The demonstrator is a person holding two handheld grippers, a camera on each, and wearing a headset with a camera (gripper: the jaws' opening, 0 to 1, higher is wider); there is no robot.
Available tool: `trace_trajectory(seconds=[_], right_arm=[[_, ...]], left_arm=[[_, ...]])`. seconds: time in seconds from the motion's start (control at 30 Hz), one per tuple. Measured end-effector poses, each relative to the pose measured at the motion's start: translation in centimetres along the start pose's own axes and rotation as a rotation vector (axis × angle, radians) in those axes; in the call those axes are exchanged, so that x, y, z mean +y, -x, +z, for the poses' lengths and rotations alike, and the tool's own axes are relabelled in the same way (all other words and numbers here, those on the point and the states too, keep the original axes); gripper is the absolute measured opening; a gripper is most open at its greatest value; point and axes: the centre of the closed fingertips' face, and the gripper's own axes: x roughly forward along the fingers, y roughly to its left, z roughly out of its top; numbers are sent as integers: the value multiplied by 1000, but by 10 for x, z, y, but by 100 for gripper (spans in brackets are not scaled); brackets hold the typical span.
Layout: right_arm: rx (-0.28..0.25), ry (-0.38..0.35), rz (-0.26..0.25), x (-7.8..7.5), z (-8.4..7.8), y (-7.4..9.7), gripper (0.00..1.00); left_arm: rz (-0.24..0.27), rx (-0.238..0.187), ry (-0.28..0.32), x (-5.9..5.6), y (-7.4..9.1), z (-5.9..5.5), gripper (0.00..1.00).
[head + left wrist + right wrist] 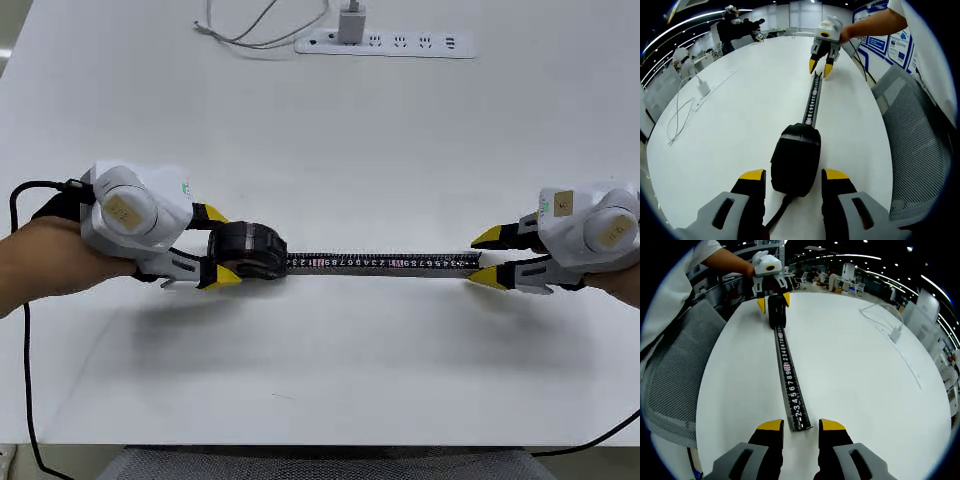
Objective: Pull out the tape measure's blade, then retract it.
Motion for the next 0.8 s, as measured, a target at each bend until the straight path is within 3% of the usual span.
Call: trace_trajectory(seconds=[0.27,0.6,0.8], right_arm=[[-22,-60,-26,3,7,4,38],[-39,-100,-69,9,11,8,52],[-45,-127,-100,12,11,12,59]], left_arm=[[50,-40,62,2,9,6,53],[110,-88,115,-1,21,7,56],[160,-130,177,0,30,6,60]])
